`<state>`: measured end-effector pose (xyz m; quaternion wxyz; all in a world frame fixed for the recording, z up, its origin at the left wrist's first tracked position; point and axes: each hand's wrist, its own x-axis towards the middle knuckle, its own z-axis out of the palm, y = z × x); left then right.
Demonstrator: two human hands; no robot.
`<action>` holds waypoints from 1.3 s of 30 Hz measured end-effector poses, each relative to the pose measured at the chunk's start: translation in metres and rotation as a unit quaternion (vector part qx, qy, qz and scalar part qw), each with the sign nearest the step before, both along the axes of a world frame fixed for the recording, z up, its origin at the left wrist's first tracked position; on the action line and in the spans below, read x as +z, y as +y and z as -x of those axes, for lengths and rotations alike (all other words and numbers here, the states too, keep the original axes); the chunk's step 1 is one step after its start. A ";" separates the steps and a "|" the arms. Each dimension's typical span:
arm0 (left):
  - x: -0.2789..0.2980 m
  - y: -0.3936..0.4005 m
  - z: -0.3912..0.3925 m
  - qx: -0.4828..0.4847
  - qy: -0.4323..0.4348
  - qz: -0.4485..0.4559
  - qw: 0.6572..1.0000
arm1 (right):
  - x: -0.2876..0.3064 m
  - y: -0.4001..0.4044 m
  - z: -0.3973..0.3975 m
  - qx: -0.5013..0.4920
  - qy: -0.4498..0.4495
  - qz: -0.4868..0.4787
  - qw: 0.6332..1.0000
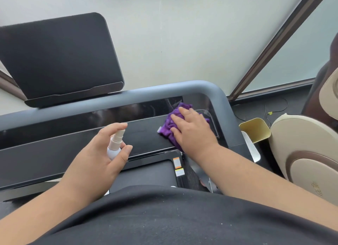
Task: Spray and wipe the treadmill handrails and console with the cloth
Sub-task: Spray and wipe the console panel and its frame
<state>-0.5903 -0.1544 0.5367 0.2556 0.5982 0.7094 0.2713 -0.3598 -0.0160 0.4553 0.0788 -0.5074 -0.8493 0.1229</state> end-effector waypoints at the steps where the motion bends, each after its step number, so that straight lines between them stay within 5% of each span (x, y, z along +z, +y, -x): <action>1: -0.001 0.001 0.000 0.004 -0.001 0.002 1.000 | 0.001 0.004 -0.010 -0.017 -0.008 0.004 1.000; 7: -0.007 -0.003 0.004 0.023 0.001 0.006 1.000 | 0.000 0.001 -0.008 -0.051 -0.038 0.011 0.998; 12: -0.008 -0.015 0.019 0.048 0.007 0.005 0.999 | -0.001 -0.017 0.032 0.024 -0.047 0.025 0.998; 39: -0.018 -0.208 0.263 0.280 -0.013 0.009 0.960 | 0.003 -0.152 0.402 0.326 -0.117 0.008 0.938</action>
